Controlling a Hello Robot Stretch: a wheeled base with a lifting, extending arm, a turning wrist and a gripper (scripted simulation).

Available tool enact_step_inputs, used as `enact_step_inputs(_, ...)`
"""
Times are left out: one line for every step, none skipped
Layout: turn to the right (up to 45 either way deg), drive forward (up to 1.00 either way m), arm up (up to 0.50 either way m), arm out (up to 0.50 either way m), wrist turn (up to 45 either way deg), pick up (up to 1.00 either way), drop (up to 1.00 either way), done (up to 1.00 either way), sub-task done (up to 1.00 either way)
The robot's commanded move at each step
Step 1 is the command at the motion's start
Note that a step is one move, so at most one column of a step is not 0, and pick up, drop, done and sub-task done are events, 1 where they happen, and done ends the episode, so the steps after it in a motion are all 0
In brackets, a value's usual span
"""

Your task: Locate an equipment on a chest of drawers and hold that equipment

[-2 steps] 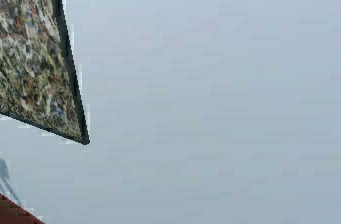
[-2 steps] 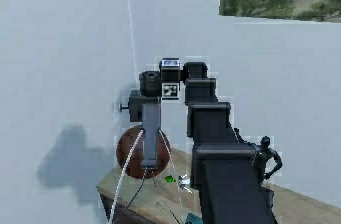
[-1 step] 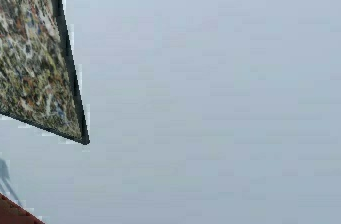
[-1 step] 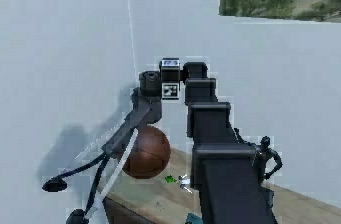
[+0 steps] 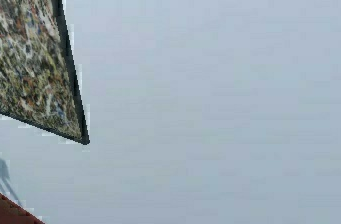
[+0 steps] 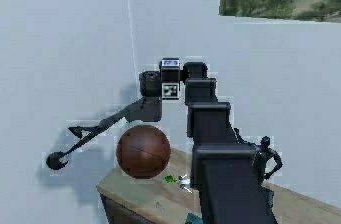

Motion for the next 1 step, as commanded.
enact_step_inputs(0.0,0.0,0.0,0.0,45.0,0.0,0.0,0.0,0.0)
